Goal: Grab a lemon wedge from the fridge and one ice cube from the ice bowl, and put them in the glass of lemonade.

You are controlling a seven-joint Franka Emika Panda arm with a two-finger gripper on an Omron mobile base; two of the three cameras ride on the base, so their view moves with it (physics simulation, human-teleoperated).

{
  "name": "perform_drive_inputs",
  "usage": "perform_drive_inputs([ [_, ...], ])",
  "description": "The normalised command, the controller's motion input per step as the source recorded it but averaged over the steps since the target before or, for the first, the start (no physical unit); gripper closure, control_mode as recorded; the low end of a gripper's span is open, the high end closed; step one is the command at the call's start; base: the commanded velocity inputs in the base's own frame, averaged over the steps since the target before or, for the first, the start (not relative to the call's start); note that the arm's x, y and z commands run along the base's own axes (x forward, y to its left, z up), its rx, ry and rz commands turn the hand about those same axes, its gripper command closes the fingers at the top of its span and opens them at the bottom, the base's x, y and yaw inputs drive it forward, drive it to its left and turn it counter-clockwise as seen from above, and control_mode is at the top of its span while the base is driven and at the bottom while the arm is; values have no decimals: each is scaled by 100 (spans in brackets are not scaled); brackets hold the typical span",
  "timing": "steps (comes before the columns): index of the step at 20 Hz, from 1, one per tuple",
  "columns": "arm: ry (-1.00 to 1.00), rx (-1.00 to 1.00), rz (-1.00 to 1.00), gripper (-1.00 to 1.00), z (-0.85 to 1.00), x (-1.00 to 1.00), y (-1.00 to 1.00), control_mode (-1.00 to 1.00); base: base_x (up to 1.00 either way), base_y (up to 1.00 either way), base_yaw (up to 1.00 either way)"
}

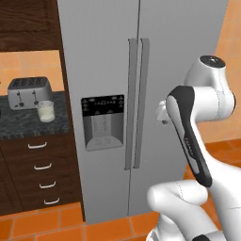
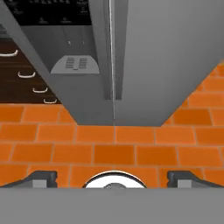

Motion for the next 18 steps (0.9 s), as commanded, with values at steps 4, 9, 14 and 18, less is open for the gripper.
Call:
perform_drive_inputs([
  [4,-68,-14,0,-100,94,-21,0,-100,0,0,0],
  [9,-29,0,-1,-100,2,56,-5,-100,0,0,0],
  [14,-11,3,0,-100,-14,100,1,-100,0,0,0],
  [18,-2,21,-5,-100,-11,100,0,-100,0,0,0],
])
